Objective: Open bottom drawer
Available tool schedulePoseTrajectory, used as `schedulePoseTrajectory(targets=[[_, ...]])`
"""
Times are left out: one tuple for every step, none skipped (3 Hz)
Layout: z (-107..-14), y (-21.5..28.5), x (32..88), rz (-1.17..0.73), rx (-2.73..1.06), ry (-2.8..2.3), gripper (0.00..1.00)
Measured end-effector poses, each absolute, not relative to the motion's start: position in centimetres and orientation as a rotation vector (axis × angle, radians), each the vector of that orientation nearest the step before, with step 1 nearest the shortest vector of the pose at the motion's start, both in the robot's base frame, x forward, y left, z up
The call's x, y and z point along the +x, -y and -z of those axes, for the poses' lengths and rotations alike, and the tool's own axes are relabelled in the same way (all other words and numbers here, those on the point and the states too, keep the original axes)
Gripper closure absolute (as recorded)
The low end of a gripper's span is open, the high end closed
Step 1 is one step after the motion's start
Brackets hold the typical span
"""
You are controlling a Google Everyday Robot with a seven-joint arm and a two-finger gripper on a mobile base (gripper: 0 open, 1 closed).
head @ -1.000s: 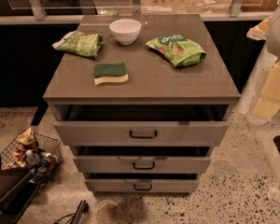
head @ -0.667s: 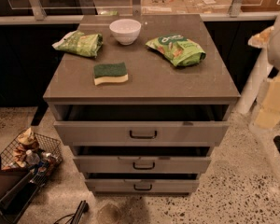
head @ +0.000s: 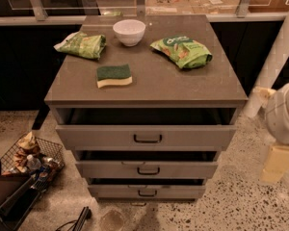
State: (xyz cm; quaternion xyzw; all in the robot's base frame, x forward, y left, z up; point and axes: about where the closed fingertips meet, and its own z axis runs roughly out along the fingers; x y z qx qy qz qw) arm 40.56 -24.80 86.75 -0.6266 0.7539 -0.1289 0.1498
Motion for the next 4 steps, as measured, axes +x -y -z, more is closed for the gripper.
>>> schedulePoseTrajectory(targets=[[-81.6,24.7,39.2,0.428,-1.815,-2.182,0.00],[-74.7,23.0,36.3,0.424,-1.714,-2.210,0.00],[-73.0,22.5,35.6,0.408,-1.644,-2.230,0.00],[-72.8,22.4,35.6,0.406,-1.633,-2.231,0.00]])
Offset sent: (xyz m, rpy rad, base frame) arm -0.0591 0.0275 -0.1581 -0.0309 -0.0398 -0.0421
